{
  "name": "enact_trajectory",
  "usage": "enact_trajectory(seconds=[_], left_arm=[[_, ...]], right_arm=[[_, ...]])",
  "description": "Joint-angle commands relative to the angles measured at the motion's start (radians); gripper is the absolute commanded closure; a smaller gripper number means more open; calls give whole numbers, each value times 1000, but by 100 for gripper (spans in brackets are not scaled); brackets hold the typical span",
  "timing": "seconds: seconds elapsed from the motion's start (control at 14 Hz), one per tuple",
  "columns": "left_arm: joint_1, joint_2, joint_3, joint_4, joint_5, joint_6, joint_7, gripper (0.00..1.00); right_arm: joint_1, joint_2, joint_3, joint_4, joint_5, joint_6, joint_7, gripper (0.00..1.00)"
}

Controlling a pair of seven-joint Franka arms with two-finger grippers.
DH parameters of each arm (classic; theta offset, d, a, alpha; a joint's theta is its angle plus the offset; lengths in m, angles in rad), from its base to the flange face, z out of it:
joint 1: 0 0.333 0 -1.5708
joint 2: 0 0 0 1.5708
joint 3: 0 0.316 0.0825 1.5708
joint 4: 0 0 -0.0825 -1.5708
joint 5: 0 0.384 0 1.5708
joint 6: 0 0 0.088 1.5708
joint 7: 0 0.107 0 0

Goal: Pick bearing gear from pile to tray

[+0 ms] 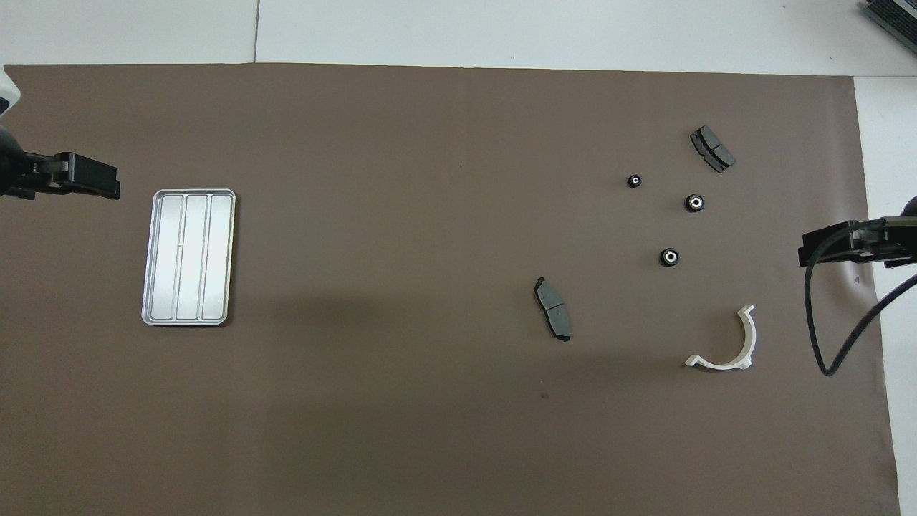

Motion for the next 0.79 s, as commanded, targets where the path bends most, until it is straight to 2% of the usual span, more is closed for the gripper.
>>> enact_trajectory(seconds=[0.0,0.57,0.71], left_arm=[[-1,-32,3,-41,3,18,10,0],[4,-34,3,-41,3,18,11,0],[-1,-34,3,-43,3,18,10,0]], right_arm=[[-4,-19,1,-18,-4,2,-11,0],[-1,-20,1,-44,-4,21,-17,0],[-6,-17,1,-93,-3,97,-49,0]])
